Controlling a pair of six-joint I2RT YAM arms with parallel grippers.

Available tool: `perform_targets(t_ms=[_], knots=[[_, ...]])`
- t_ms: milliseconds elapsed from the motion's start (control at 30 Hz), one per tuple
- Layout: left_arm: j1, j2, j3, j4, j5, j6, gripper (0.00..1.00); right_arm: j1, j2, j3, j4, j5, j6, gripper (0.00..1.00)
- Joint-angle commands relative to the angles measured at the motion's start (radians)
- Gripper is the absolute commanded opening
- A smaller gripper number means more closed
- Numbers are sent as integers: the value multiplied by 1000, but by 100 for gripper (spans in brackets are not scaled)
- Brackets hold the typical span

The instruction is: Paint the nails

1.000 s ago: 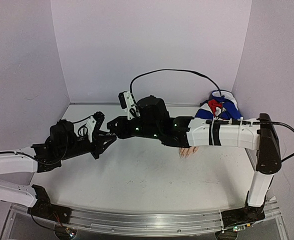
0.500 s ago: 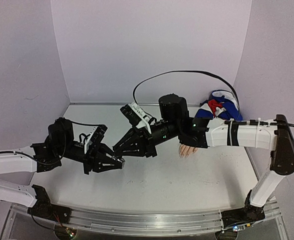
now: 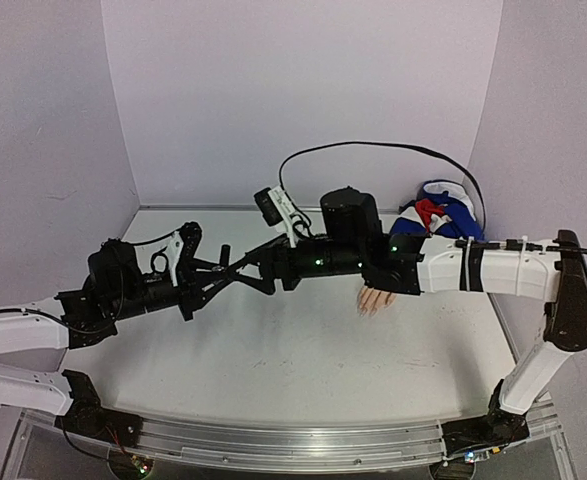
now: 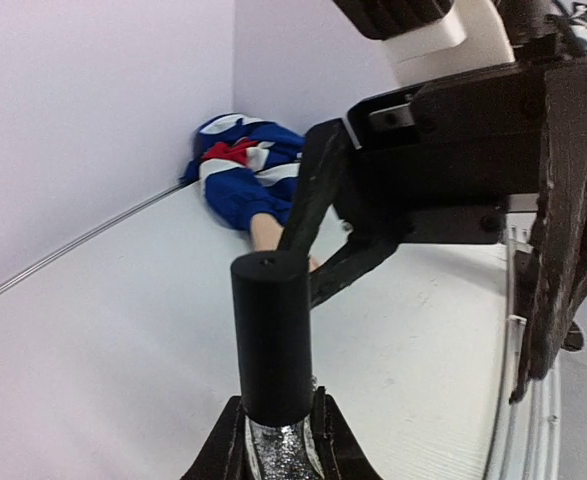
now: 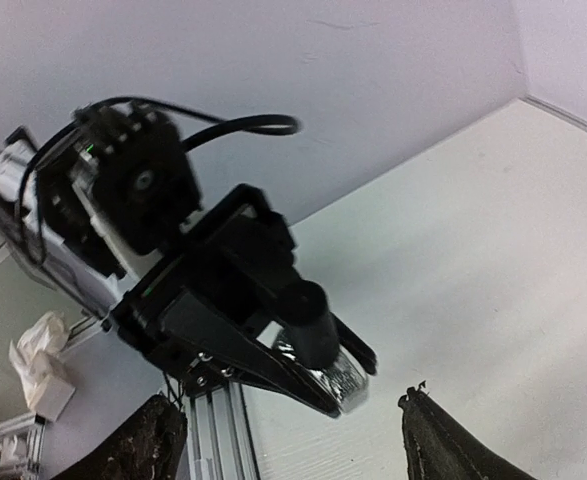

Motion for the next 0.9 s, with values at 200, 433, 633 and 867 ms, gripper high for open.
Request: perform_targets(t_ms=[200,433,633,867], knots=[[1,33,4,36,-234,40,0,68,140,205,-27,348,224,70],[1,11,-7,35,-238,41,0,72,235,328,-79,426,262,45],[2,-2,-16,35,-229,24,0,74,249,345,-85,439,259,19],[2,-9,-7,35,-166,-18,0,74,214,309,-82,395,166,1]])
